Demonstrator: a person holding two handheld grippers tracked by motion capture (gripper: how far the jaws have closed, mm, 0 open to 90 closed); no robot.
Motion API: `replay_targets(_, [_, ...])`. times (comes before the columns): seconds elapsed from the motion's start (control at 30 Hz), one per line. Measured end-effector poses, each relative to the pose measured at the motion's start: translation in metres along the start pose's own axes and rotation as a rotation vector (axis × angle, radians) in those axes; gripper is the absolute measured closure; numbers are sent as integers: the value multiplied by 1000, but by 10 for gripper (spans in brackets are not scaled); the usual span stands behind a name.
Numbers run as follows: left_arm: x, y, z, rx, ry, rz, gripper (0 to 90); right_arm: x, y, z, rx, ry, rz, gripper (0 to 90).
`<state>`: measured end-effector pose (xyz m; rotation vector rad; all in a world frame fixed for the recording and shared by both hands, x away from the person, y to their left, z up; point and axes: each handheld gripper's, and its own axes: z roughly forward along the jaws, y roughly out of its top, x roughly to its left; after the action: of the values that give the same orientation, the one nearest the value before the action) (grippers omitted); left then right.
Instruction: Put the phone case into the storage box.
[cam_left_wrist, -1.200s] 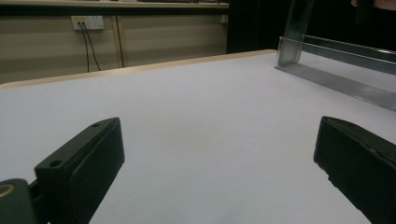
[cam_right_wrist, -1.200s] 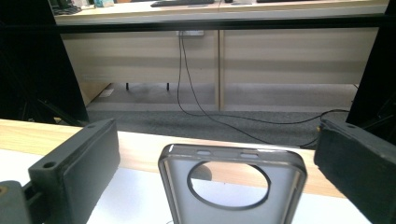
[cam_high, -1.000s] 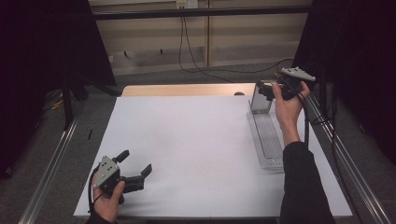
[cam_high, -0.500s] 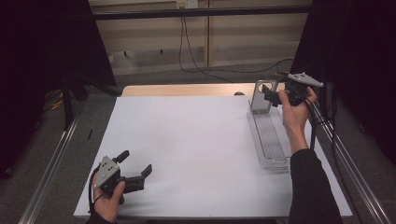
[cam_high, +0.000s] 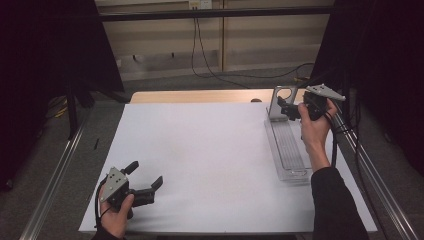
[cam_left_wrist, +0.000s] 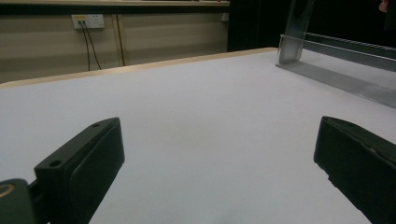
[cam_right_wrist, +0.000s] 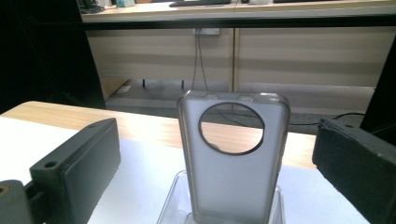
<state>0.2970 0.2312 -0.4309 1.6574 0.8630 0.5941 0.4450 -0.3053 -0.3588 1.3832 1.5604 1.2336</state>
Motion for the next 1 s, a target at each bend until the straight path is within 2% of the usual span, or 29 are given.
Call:
replay_targets(0.13, [0, 0, 0, -1, 1, -3, 17, -1, -4, -3, 3, 12, 0, 7])
replay_targets(0.2, [-1, 0, 0, -4, 1, -5, 17, -3, -8, -4, 2, 19, 20, 7])
replay_targets(0.37, [0, 0, 0, -4, 3, -2, 17, -4, -12, -9, -6, 25, 20, 6])
replay_targets(0.43, [0, 0, 0, -10, 6, -12, 17, -4, -13, -11, -11, 31, 21, 6])
replay_targets(0.7, [1, 1, -2, -15, 10, -9, 17, 2, -17, -21, -17, 54, -4, 8])
replay_targets(0.77, [0, 1, -2, -27, 11, -18, 17, 2, -18, -24, -20, 56, -10, 8])
replay_targets(0.9, [1, 1, -3, -26, 16, -12, 17, 1, -21, -30, -9, 53, -41, 9])
replay_targets(1.0, [1, 2, -3, -28, 19, -13, 17, -2, -20, -37, -23, 54, -39, 9])
